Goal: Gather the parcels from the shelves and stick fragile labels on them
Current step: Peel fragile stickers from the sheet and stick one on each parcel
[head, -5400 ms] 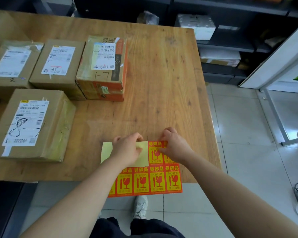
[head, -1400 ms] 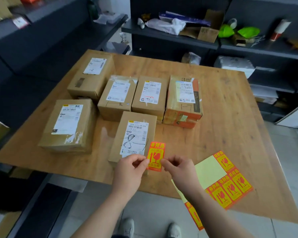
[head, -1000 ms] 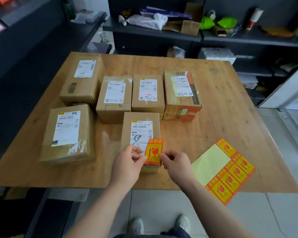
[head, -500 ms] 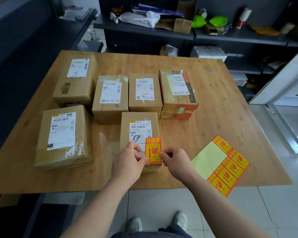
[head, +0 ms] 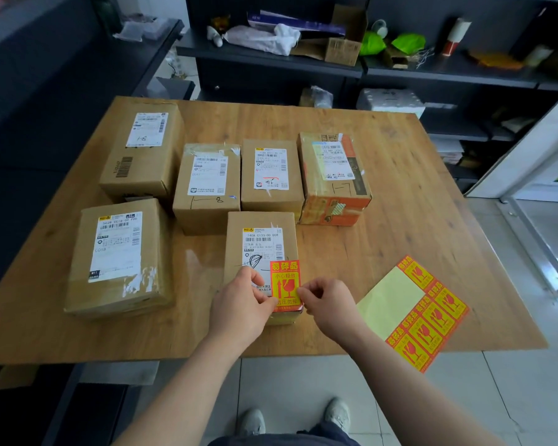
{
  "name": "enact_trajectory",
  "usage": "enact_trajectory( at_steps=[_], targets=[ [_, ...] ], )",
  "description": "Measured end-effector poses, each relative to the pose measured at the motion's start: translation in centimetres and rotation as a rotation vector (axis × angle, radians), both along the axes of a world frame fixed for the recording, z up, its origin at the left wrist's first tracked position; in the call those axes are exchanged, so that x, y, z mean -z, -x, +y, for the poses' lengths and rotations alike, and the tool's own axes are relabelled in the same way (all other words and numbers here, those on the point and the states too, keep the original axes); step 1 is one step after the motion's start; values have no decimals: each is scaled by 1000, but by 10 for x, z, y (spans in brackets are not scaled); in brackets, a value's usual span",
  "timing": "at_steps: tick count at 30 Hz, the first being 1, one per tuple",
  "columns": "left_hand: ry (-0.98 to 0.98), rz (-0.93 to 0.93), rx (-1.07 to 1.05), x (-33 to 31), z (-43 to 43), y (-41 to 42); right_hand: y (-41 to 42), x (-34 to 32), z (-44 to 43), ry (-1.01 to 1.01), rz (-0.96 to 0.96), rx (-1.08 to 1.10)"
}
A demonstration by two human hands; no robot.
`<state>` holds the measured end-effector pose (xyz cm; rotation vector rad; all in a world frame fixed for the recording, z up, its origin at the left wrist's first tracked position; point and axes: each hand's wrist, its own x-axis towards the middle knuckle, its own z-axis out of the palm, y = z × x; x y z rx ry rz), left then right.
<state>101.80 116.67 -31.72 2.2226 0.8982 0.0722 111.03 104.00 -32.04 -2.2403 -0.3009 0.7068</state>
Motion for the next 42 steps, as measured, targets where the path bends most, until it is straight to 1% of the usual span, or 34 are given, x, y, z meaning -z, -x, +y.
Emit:
enact_trajectory(
  at_steps=[7,16,18,21,23,26,28,30,32,33,34,36,39,42],
  targets=[
    [-14,12,6,-2,-1,-1,2,0,-1,5,-36,0],
    [-22,-24,3,-2,-1,0,7,4,1,21,-175,-15],
    [-35,-60,23,0,2,1,8,5,0,10,-231,-14],
    [-113,-112,114,5,1,4,6,4,-3,-31,-262,27],
    [-196,-139,190,10,-3,8,3,5,-5,-11,-353,-49],
    [-377,-180,298,22,-5,13,4,8,-4,19,-492,-213],
    [-515,-198,336,29,-3,13,3,13,-7,40,-556,-292],
    [-595,-189,351,33,0,14,1,17,-10,57,-630,-354],
    [-614,-152,356,34,1,15,-2,18,-13,97,-716,-414],
    [-613,-125,359,33,1,15,-4,17,-13,151,-730,-449],
    [-606,-95,365,31,2,14,-6,14,-14,219,-734,-485],
    [-580,-16,384,26,2,10,-10,9,-16,330,-670,-533],
    [-577,72,387,23,4,3,-14,4,-17,369,-665,-571],
    [-610,116,384,22,4,2,-18,6,-16,394,-670,-601]
  ],
)
